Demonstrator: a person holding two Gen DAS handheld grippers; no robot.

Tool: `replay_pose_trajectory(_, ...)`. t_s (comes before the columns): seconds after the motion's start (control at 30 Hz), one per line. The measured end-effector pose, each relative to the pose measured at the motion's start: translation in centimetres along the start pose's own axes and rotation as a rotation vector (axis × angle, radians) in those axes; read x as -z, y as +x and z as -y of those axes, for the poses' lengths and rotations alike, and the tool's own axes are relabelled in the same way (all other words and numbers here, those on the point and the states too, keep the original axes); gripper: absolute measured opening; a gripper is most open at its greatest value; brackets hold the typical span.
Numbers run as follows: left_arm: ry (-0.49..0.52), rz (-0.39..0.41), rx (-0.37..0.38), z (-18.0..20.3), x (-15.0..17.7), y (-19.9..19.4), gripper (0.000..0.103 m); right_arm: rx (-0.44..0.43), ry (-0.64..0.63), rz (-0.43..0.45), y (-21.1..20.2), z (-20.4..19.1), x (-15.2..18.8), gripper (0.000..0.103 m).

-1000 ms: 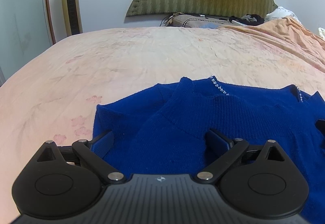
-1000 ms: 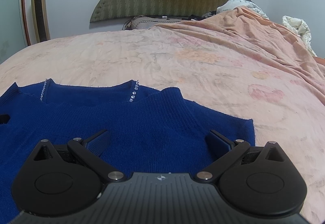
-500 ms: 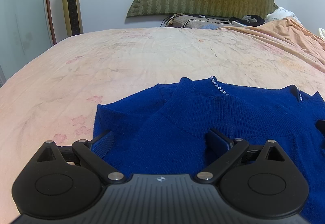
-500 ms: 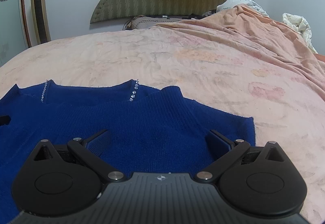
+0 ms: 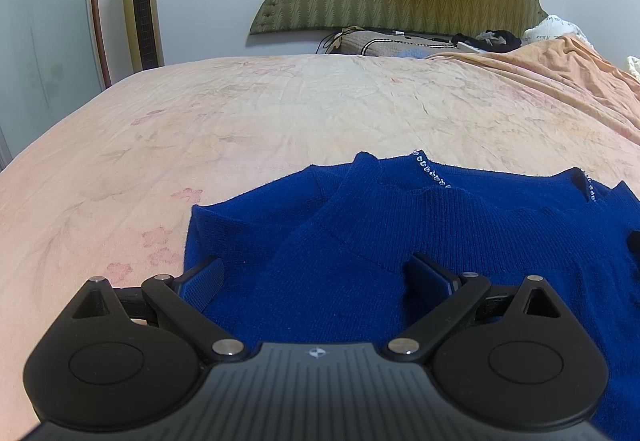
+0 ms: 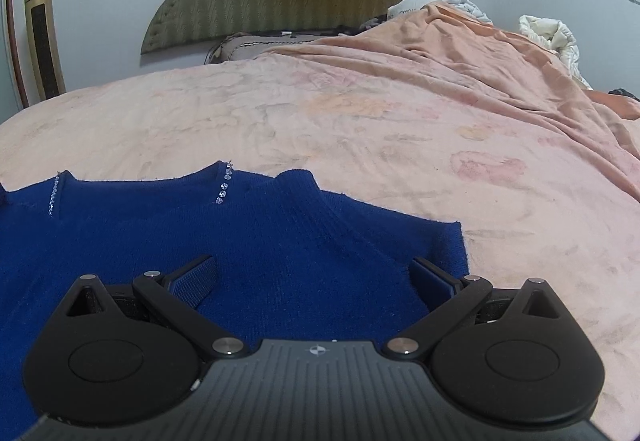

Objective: Fold small clothes

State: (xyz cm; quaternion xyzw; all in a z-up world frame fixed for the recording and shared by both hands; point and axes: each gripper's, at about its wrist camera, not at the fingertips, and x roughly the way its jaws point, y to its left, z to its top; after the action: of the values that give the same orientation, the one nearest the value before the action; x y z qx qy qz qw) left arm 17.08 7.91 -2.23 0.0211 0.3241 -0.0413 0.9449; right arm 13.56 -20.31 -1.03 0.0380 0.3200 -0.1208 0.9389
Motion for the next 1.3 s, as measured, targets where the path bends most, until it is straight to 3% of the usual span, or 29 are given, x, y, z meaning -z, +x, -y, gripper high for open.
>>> replay_pose_trajectory(1.3,0.001,-0.004,-0.002,-0.06,-0.03,-0.09,0.099,-0.024,0.055,-0.013,-0.38,0.46,-0.06,0.103)
